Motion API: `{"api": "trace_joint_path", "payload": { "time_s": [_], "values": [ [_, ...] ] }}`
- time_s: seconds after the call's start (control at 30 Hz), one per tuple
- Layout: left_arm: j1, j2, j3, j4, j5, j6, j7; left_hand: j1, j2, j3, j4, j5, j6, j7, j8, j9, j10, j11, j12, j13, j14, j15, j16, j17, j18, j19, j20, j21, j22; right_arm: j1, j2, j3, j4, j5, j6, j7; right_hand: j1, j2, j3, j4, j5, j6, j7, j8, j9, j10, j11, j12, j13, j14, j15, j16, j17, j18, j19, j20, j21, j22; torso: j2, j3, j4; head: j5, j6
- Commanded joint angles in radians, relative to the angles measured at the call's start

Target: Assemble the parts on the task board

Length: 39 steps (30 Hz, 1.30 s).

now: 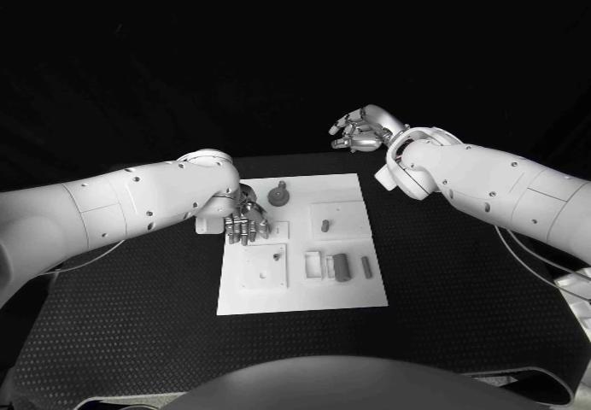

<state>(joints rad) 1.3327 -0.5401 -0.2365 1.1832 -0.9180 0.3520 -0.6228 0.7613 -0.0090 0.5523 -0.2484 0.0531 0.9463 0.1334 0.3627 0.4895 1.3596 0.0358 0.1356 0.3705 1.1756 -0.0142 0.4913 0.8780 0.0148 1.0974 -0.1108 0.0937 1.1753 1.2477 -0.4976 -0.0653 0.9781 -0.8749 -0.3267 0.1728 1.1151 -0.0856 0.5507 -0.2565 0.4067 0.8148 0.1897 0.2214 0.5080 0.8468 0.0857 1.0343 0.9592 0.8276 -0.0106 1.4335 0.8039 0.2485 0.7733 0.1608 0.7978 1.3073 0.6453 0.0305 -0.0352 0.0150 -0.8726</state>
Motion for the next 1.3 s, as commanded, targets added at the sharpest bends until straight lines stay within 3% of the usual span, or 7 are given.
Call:
{"api": "trace_joint_path", "payload": {
  "time_s": [0.03, 0.27, 0.43, 0.57, 0.73, 1.0, 1.3],
  "values": [
    [0.013, -0.014, 0.001, 0.017, 0.075, -0.012, 0.018, 0.000, -0.009, -0.005, 0.002, -0.003, 0.005, -0.001, -0.004, 0.002, 0.003, 0.000, -0.006, 0.001, 0.006, 0.004, -0.005, 0.001, -0.004, 0.007, 0.002, -0.004, 0.001, -0.001, -0.002, 0.000, -0.001, -0.001, 0.014, 0.011, 0.006, -0.003, 0.004, 0.001, 0.002, 0.000, 0.004, 0.007, -0.002, -0.007, 0.001, -0.015, -0.023, -0.007, 0.001, -0.011, -0.013, 0.013, -0.013, 0.000, -0.008, 0.014, 0.000, 0.0005, -0.0002, 0.003, 0.000],
    [0.041, -0.082, 0.002, 0.066, 0.112, -0.103, 0.050, 0.024, 0.006, 0.003, -0.013, -0.003, -0.003, 0.002, -0.008, 0.002, -0.010, 0.005, -0.014, 0.001, -0.007, 0.008, -0.014, 0.003, -0.005, -0.004, 0.006, -0.013, 0.001, -0.004, -0.013, 0.000, -0.005, -0.094, 0.019, 0.007, 0.006, -0.001, 0.018, -0.001, 0.002, 0.006, 0.003, 0.031, -0.006, 0.003, 0.003, -0.136, -0.191, -0.017, 0.011, -0.096, -0.104, 0.012, -0.048, 0.017, -0.065, -0.002, 0.000, 0.0002, -0.0011, 0.007, 0.007],
    [0.046, -0.137, 0.007, 0.081, 0.210, -0.224, 0.190, 0.083, 0.017, 0.018, -0.041, -0.001, -0.017, 0.008, -0.012, 0.004, -0.045, 0.020, -0.034, -0.005, -0.040, 0.022, -0.036, 0.000, -0.010, -0.035, 0.018, -0.029, -0.002, -0.015, -0.033, -0.002, 0.015, -0.207, 0.040, -0.007, 0.007, 0.003, 0.033, -0.007, 0.002, 0.011, 0.006, 0.049, -0.009, 0.032, 0.010, -0.305, -0.360, 0.039, 0.015, -0.208, -0.205, 0.013, -0.034, 0.020, -0.110, -0.025, 0.001, -0.0002, -0.0007, 0.007, 0.021],
    [0.046, -0.176, 0.011, 0.083, 0.376, -0.359, 0.371, 0.156, 0.008, 0.026, -0.043, 0.005, -0.023, 0.010, -0.010, 0.007, -0.068, 0.032, -0.045, -0.007, -0.055, 0.034, -0.054, -0.004, -0.008, -0.057, 0.030, -0.027, -0.008, -0.026, -0.053, -0.006, 0.045, -0.319, 0.082, -0.020, 0.019, 0.011, 0.036, -0.014, 0.003, 0.017, 0.004, 0.064, -0.011, 0.121, 0.019, -0.539, -0.536, 0.153, 0.005, -0.177, -0.215, 0.013, 0.078, -0.021, -0.074, -0.016, 0.001, -0.0003, -0.0024, 0.007, 0.034],
    [0.033, -0.212, 0.008, 0.104, 0.523, -0.556, 0.636, 0.232, -0.006, 0.030, -0.043, 0.004, -0.029, 0.014, -0.010, 0.010, -0.090, 0.042, -0.053, -0.009, -0.068, 0.045, -0.073, -0.014, -0.006, -0.073, 0.042, -0.027, -0.021, -0.038, -0.068, -0.013, 0.083, -0.473, 0.107, -0.047, 0.019, 0.010, 0.030, -0.020, 0.003, 0.022, 0.002, 0.074, -0.014, 0.169, 0.021, -0.673, -0.621, 0.214, 0.007, -0.160, -0.217, 0.013, 0.144, -0.050, -0.068, -0.016, 0.002, 0.0001, -0.0024, 0.007, 0.051],
    [0.006, -0.237, 0.004, 0.110, 0.596, -0.559, 0.795, 0.260, -0.040, 0.008, -0.039, -0.004, -0.043, 0.020, -0.013, 0.012, -0.145, 0.066, -0.072, -0.021, -0.088, 0.057, -0.089, -0.017, -0.006, -0.092, 0.053, -0.029, -0.036, -0.048, -0.085, -0.031, 0.137, -0.622, 0.133, -0.089, 0.013, -0.011, 0.024, -0.016, 0.002, 0.022, -0.002, 0.077, -0.018, 0.189, 0.024, -0.732, -0.654, 0.224, 0.010, -0.155, -0.217, 0.013, 0.160, -0.056, -0.073, -0.013, 0.001, -0.0013, -0.0006, 0.008, 0.068],
    [-0.035, -0.241, 0.005, 0.086, 0.675, -0.574, 0.876, 0.253, -0.074, -0.016, -0.034, -0.004, -0.067, 0.025, -0.022, 0.011, -0.188, 0.081, -0.069, -0.037, -0.126, 0.075, -0.123, -0.033, 0.002, -0.108, 0.069, -0.029, -0.050, -0.078, -0.085, -0.064, 0.171, -0.706, 0.117, -0.104, -0.008, -0.095, 0.016, 0.019, 0.002, -0.022, -0.015, 0.058, -0.033, 0.155, 0.052, -0.810, -0.698, 0.188, 0.037, -0.167, -0.220, 0.013, 0.132, -0.044, -0.097, -0.008, 0.001, 0.0007, -0.0016, 0.008, 0.077]
  ]
}}
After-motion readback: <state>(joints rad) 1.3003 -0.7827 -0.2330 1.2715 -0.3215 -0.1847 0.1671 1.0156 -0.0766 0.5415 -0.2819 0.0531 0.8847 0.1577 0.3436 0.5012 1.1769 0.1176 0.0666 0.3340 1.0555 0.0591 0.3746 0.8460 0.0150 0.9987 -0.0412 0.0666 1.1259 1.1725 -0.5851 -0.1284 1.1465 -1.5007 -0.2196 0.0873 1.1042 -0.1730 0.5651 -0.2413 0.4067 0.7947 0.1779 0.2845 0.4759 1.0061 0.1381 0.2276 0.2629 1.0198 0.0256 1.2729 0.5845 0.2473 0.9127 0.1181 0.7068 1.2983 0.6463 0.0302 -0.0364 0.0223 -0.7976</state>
